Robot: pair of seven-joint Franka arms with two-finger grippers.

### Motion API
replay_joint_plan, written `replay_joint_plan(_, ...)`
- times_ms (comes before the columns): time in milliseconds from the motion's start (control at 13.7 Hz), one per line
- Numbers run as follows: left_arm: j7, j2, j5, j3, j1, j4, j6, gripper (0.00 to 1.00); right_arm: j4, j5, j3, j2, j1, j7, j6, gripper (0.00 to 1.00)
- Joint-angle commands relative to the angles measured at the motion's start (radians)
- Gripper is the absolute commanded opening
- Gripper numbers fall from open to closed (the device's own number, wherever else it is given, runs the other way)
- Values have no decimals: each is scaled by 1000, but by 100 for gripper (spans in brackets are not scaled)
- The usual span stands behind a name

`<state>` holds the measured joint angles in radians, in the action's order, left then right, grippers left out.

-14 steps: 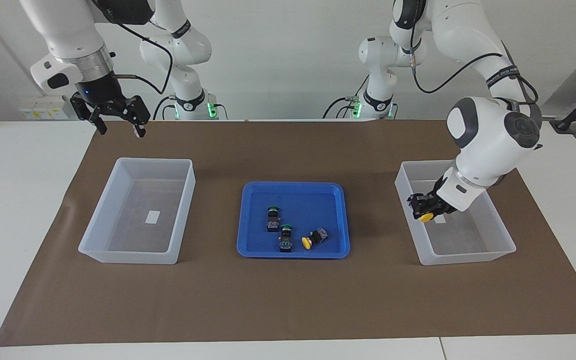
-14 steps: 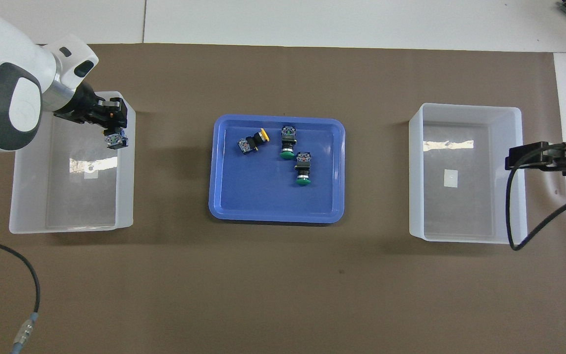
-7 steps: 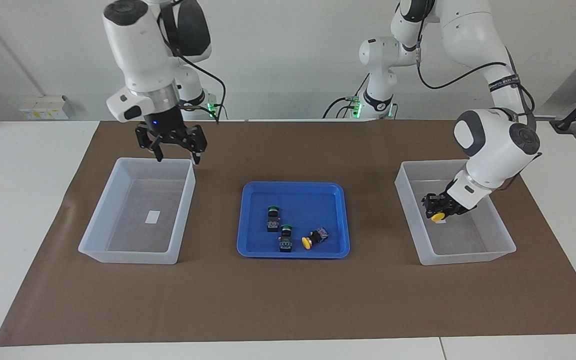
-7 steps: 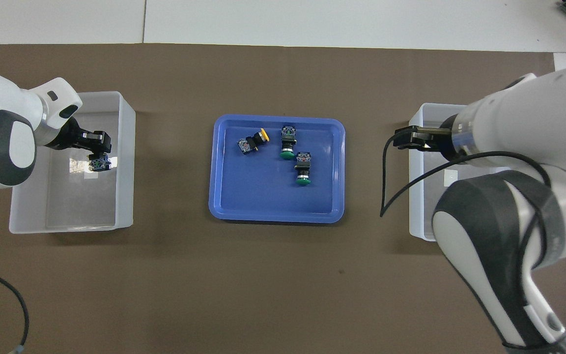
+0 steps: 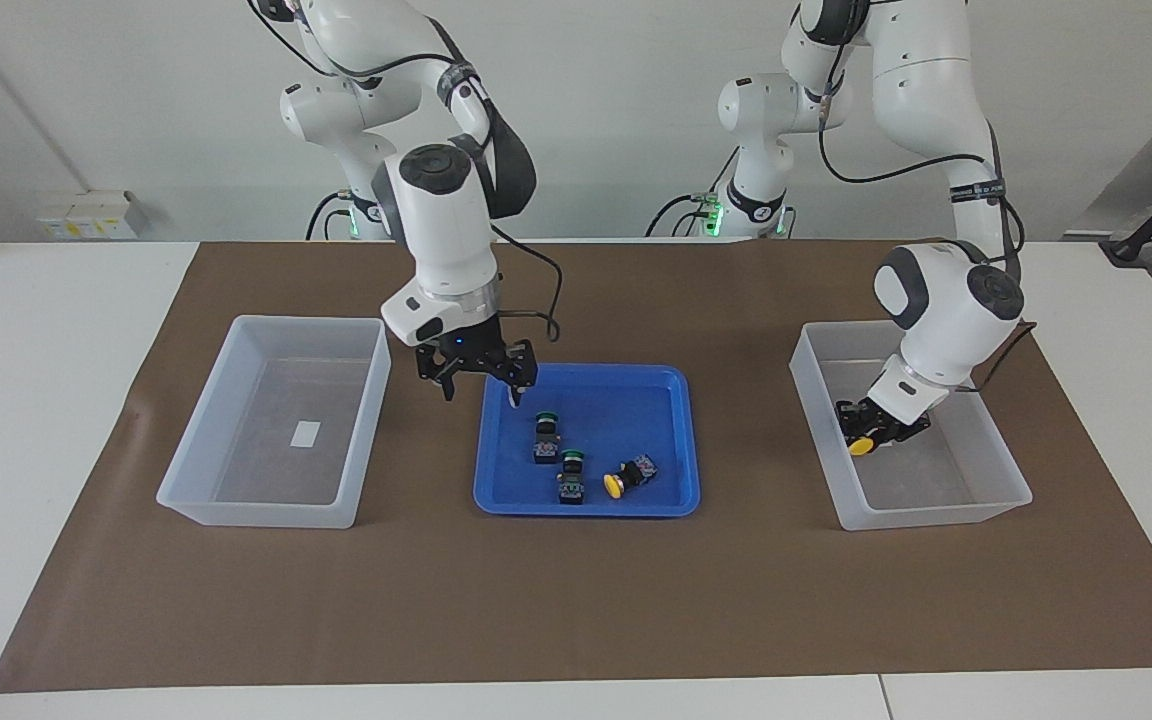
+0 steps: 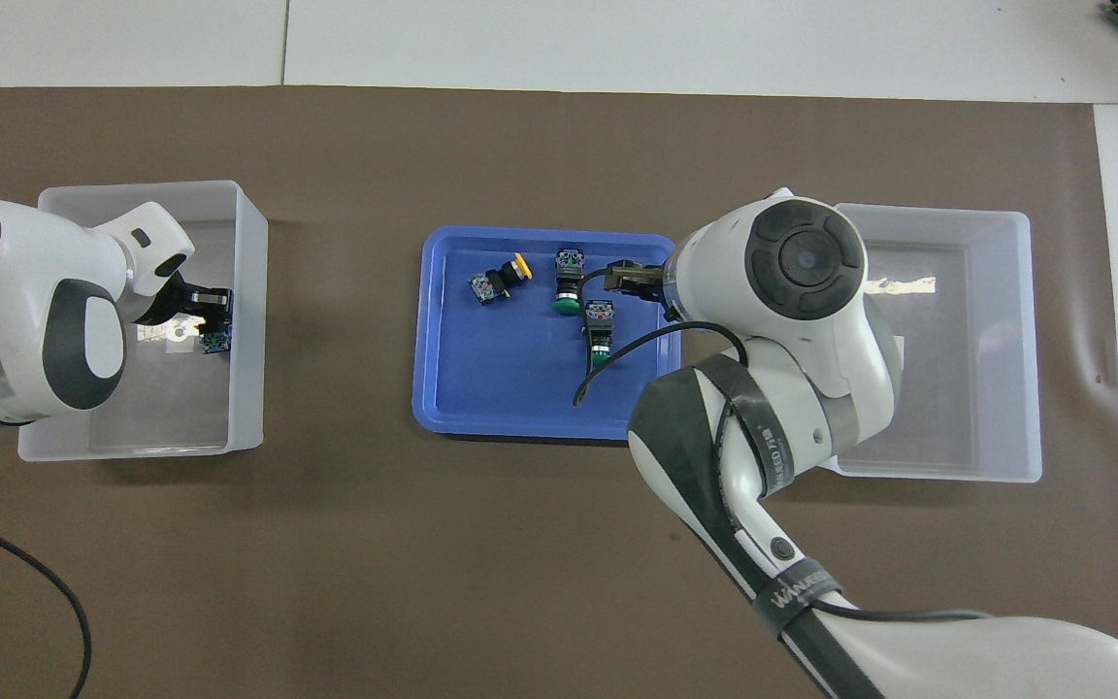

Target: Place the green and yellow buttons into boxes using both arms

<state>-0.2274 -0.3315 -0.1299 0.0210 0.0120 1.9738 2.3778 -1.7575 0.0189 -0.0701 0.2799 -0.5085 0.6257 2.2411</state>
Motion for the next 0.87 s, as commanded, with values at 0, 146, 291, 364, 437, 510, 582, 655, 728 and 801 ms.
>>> replay_joint_plan(0, -27, -1, -7, 5, 8, 60, 98, 0, 4, -1, -4, 67, -31, 34, 103, 100)
replay_joint_plan(146, -27, -1, -7, 5, 9, 73, 112, 0, 3, 13, -4, 122, -70, 8, 158, 100)
replay_joint_plan(291, -30, -1, -5, 5, 22, 62, 104, 28, -26, 19, -4, 183, -85, -78, 228, 100)
replay_joint_plan(364, -32, -3, -4, 5, 22, 51, 91, 33, -48, 19, -4, 189, -85, -108, 258, 100)
replay_joint_plan(437, -32, -4, -2, 5, 23, 33, 68, 36, -56, 19, -4, 186, -85, -116, 247, 100)
replay_joint_plan(510, -32, -6, -1, 5, 23, 5, 36, 44, -60, 21, -4, 183, -87, -119, 238, 100)
replay_joint_plan(582, -32, -6, -1, 5, 23, -16, 8, 52, -63, 27, -4, 180, -87, -126, 220, 100)
replay_joint_plan(655, -30, -8, 1, 5, 23, -33, -3, 59, -63, 32, -4, 177, -87, -136, 203, 100)
replay_joint_plan(728, -30, -17, -1, 5, 25, -47, -15, 69, -63, 32, -4, 176, -85, -150, 197, 100)
replay_joint_plan(801, -30, -18, 1, 5, 26, -62, -29, 77, -65, 32, -4, 174, -85, -161, 186, 100)
